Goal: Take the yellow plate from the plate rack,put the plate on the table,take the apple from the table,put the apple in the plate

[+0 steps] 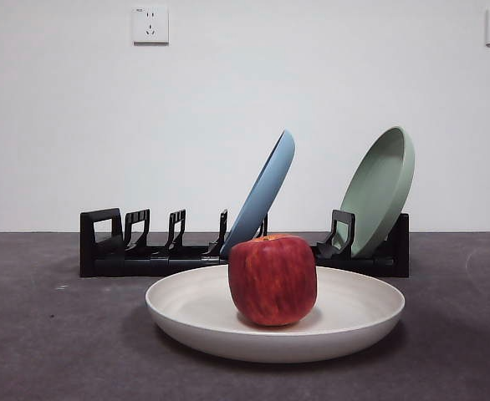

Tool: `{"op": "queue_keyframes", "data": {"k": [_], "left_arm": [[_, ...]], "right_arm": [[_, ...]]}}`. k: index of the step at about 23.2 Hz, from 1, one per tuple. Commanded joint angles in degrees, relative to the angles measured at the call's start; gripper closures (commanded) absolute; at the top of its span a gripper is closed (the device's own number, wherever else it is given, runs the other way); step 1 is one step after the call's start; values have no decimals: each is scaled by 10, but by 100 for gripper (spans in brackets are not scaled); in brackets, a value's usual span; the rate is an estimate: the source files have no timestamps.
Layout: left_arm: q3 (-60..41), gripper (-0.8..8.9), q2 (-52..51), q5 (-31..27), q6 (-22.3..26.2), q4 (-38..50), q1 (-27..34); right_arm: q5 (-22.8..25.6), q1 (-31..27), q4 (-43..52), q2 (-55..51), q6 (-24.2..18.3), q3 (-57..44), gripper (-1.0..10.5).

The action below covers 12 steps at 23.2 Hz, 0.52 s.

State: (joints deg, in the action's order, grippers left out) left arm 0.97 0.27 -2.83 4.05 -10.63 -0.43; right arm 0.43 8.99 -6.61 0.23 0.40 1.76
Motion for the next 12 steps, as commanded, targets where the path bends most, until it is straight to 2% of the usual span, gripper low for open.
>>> {"op": "queue_keyframes", "data": {"k": [1, 8, 12], "left_arm": [[-8, 816, -1, 1, 1, 3, 2], [-8, 816, -1, 1, 1, 3, 2], [-8, 816, -1, 1, 1, 3, 2]], "right_arm": [[-7, 1, -11, -2, 4, -14, 945], [-21, 1, -38, -2, 12, -14, 945], [-33, 1, -38, 6, 42, -14, 945]]}}
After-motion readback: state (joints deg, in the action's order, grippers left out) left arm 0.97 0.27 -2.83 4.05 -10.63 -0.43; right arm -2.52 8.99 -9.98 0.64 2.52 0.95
